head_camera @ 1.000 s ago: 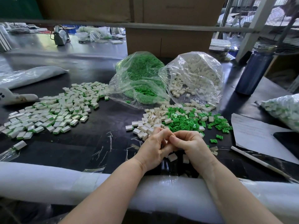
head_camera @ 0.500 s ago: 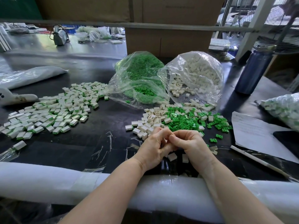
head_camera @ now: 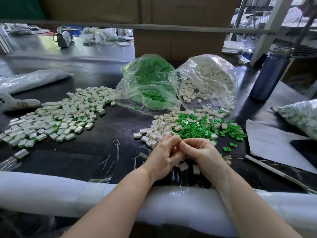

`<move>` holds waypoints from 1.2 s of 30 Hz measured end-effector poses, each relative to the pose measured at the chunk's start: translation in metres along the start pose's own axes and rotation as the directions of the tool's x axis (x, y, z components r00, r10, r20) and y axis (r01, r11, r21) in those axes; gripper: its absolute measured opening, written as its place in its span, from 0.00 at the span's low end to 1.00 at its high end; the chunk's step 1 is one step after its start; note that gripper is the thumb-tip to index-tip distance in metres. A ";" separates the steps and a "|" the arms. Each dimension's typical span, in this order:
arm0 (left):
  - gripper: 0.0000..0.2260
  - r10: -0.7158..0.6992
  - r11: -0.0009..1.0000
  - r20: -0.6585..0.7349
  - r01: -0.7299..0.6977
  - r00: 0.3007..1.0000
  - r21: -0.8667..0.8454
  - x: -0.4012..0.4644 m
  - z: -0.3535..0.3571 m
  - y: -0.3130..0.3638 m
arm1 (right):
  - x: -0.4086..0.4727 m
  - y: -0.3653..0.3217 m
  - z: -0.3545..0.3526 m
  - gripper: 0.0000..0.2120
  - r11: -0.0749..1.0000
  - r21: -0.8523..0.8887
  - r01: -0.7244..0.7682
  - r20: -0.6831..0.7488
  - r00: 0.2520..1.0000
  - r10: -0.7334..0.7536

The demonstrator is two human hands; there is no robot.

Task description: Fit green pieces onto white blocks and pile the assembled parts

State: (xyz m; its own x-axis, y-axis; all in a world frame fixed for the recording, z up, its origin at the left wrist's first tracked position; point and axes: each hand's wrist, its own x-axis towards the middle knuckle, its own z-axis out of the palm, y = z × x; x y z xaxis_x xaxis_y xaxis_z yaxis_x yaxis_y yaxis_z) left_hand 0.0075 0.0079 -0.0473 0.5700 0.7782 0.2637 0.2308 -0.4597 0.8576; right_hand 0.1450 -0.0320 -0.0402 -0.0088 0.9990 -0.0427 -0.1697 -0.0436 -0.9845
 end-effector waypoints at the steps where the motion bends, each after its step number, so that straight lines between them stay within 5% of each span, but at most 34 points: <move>1: 0.09 -0.001 1.000 0.006 0.000 1.000 0.002 0.000 0.000 0.000 | 0.000 0.000 0.000 0.11 1.000 -0.003 0.001 -0.001 1.000 -0.001; 24: 0.06 -0.001 1.000 0.028 0.001 1.000 0.019 -0.002 0.000 0.006 | -0.002 -0.002 0.001 0.05 1.000 -0.025 0.009 -0.039 0.999 -0.009; 30: 0.03 -0.031 0.998 -0.037 0.028 0.999 -0.062 0.000 -0.002 0.004 | 0.000 0.000 0.003 0.13 0.996 -0.063 0.065 -0.036 0.997 -0.067; 36: 0.05 -0.102 0.993 -0.123 0.093 0.987 -0.074 0.003 -0.003 -0.002 | 0.002 0.000 -0.001 0.03 0.953 -0.249 0.172 -0.226 0.947 -0.230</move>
State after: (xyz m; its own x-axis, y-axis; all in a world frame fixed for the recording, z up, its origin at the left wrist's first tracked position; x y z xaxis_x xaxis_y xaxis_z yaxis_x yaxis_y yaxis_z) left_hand 0.0062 0.0121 -0.0469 0.4417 0.8678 0.2275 0.2240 -0.3522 0.9087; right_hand 0.1461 -0.0305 -0.0406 0.2531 0.9562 0.1474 0.0822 0.1306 -0.9880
